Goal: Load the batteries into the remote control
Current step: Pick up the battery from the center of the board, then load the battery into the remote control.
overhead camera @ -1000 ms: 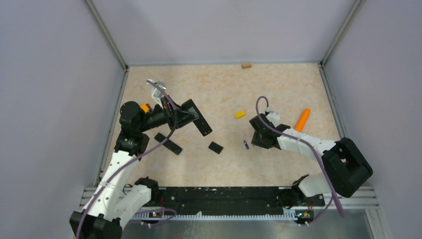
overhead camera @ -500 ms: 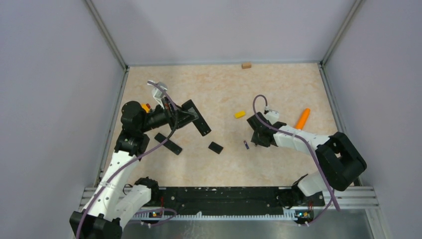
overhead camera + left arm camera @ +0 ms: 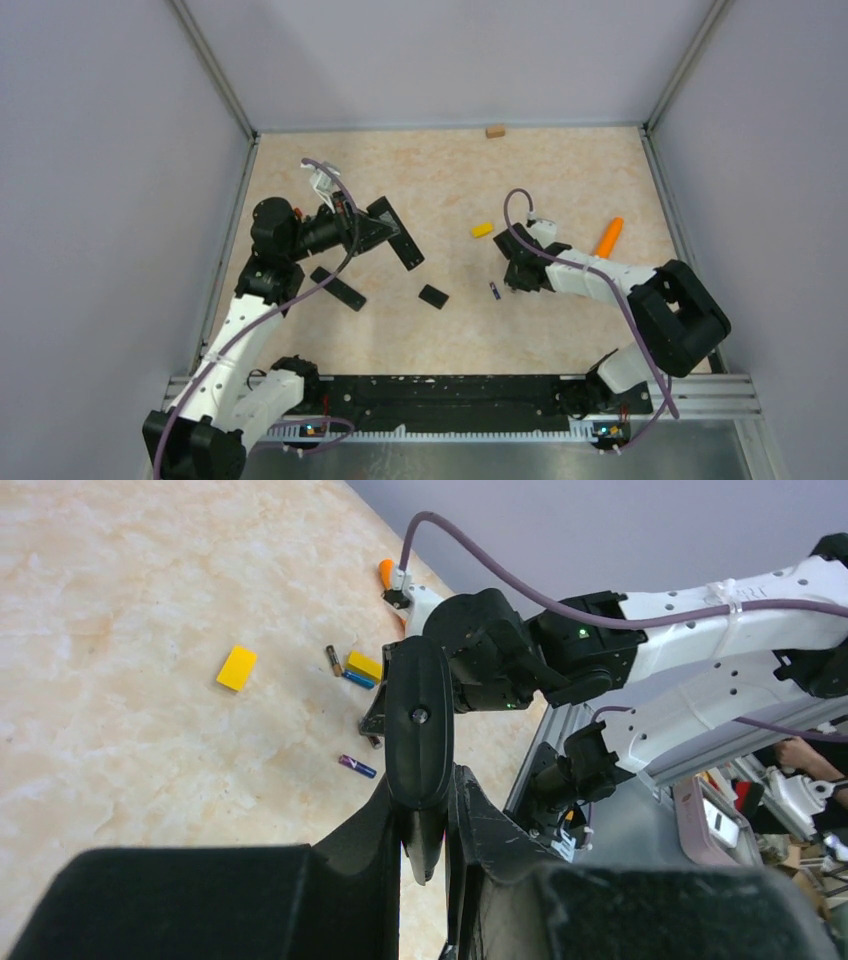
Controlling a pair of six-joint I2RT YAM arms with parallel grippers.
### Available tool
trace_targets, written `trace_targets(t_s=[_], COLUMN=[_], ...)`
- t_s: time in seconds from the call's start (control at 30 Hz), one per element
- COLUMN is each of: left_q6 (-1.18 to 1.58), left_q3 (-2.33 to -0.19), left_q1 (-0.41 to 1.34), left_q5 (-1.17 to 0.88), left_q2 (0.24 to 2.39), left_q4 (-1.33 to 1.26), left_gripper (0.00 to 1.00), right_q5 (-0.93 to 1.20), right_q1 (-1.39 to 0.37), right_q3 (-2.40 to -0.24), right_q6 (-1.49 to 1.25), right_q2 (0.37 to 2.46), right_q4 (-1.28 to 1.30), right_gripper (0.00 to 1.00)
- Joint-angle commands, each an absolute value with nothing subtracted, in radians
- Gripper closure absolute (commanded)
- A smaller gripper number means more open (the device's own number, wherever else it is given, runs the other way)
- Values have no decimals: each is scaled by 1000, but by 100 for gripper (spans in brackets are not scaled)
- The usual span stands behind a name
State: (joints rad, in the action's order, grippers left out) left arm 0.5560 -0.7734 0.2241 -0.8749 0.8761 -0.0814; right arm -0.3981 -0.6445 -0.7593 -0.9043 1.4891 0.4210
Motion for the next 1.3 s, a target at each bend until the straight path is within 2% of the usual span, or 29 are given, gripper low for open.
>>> trace_targets(t_s=[0.0,0.13,0.37,0.57,0.77,0.93,1.1,1.27], left_q6=[619,694,726,739,769,845,859,952], left_q3=[-798,-784,-763,-777,-782,-754,-769,-795], left_q1=[225,226,227,227,227,244,268,268], left_q5=[-848,-876,-855,-857,-893,-991,-993,-995], left_q2=[922,977,1030,1065,1054,1020,986,1008], left_q4=[-109,-163,-229,-231,-270,-437,-438,-450], left_gripper=[100,100,100,100,100,100,100,100], right_q5=[-381,-255,-83,94,215,165,12,-123], right_q1=[-635,-652,-792,-900,-941,-1023,-1115,-1131], right_q3=[-753,-762,-835,-857,-897,-954,-994,-976], right_q6=[-835,-699,-600,-516,-465,-366,-254,-215], right_q2=[1458,1330,1119,1046,1055,1076,1084,1062], right_q4=[320,215,34,-221,-329,-286,-229,-224], right_gripper=[100,100,100,100,100,100,100,100])
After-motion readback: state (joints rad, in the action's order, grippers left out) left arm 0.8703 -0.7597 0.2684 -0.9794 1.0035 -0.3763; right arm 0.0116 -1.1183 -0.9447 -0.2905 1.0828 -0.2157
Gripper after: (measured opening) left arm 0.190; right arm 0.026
